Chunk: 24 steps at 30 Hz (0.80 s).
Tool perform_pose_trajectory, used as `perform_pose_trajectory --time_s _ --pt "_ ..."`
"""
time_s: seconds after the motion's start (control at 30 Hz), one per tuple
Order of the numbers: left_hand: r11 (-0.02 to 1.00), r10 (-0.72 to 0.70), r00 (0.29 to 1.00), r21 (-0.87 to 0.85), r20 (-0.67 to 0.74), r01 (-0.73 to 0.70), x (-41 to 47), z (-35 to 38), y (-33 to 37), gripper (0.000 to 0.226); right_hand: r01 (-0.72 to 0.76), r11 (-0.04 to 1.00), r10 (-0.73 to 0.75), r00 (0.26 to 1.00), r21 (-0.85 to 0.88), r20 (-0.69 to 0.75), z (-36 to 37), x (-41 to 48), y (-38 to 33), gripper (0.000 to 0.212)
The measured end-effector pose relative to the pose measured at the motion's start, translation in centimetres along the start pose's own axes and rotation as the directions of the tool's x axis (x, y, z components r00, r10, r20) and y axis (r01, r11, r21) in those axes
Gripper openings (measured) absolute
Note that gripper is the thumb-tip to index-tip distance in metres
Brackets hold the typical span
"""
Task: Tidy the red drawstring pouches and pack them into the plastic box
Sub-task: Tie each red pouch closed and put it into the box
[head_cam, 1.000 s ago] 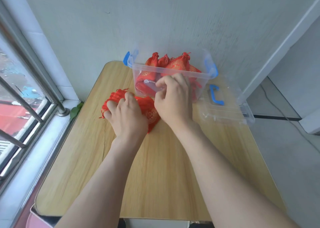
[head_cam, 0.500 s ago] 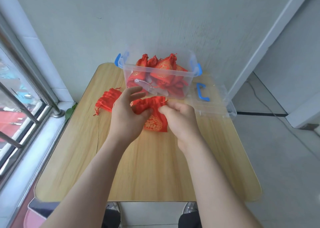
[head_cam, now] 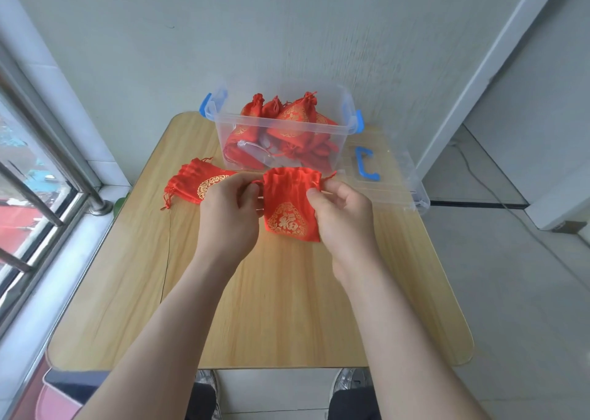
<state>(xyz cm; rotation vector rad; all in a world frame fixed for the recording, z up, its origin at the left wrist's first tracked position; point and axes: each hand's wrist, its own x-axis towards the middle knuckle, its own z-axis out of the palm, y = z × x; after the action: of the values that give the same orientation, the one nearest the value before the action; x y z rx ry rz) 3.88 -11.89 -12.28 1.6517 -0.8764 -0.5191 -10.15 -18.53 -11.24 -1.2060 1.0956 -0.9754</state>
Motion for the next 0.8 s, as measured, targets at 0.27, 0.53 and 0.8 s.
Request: perform_pose_trajectory --time_s 0.27,0.53,0.8 --pt "0.999 -0.024 1.000 0.029 -0.018 0.025 -0.4 -0.1 0.5 0.035 -0.236 0.959 0.237 0.971 0.160 0.011 -0.2 0.2 -0.5 0.017" --pt "0.996 -0.068 0.991 0.051 -0.118 0.074 -0.4 -0.4 0.8 0.029 -0.087 0.938 0.134 0.983 0.334 -0.121 -0.1 -0.2 -0.9 0.016" --pt "0.918 -0.315 0.932 -0.308 -0.178 0.252 -0.5 -0.6 1.4 0.020 -0.178 0.873 0.297 0.932 0.454 -0.205 0.4 -0.5 -0.7 0.022"
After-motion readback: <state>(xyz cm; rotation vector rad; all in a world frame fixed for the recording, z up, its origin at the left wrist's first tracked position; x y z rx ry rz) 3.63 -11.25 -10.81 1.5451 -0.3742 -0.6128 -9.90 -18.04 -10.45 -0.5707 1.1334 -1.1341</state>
